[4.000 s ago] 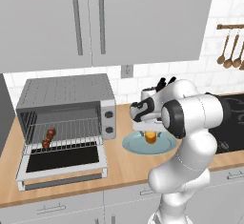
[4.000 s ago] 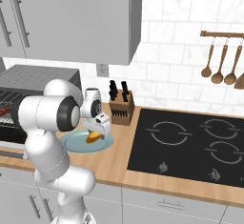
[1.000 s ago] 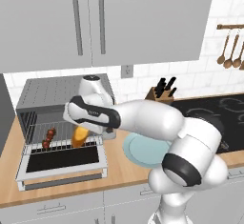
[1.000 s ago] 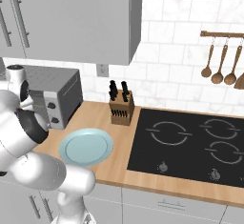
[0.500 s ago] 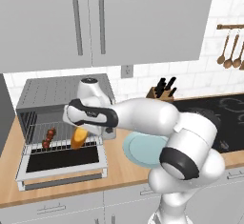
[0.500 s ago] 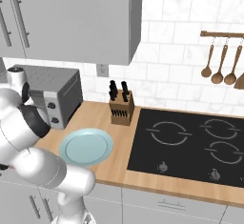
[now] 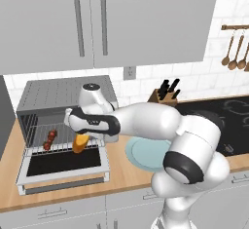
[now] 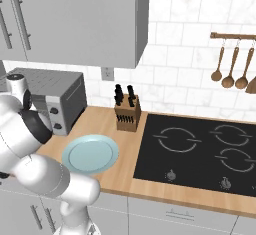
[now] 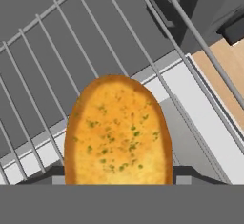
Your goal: Pick up the kebab skewer and baguette bread, and place them inside the toaster oven. Close the toaster oven door and start by setting the timer.
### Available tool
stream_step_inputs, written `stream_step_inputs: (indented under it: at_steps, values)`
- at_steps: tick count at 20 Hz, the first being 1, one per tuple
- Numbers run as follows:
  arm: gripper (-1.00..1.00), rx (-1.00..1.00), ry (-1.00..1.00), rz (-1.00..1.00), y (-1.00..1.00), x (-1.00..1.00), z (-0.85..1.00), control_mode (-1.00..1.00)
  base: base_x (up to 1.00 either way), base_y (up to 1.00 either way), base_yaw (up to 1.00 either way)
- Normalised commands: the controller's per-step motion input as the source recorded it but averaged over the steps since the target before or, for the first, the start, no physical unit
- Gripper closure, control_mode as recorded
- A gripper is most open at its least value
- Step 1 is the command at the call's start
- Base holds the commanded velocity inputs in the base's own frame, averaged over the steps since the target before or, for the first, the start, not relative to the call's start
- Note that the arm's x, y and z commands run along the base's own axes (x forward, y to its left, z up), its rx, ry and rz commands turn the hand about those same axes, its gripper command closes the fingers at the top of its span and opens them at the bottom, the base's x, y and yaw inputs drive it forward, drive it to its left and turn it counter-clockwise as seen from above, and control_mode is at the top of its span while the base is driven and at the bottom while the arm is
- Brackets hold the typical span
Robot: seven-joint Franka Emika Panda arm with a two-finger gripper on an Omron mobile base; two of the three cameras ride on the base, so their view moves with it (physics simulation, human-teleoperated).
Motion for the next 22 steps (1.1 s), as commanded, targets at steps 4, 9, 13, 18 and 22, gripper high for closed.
stream_step_inputs:
  at_steps: [4, 9, 13, 18, 22]
  values:
    - [1.0, 0.01, -0.03, 0.0, 0.0, 0.05, 0.08, -1.0, 0.0, 0.0, 0.0]
    - [-1.0, 0.0, -0.01, 0.0, 0.0, 0.05, 0.0, -1.0, 0.0, 0.0, 0.0]
    - [-1.0, 0.0, -0.01, 0.0, 0.0, 0.06, -0.01, -1.0, 0.0, 0.0, 0.0]
    - [-1.0, 0.01, -0.02, 0.0, 0.0, 0.0, 0.0, -1.0, 0.0, 0.0, 0.0]
    - [-1.0, 0.0, -0.01, 0.0, 0.0, 0.0, 0.0, -1.0, 0.0, 0.0, 0.0]
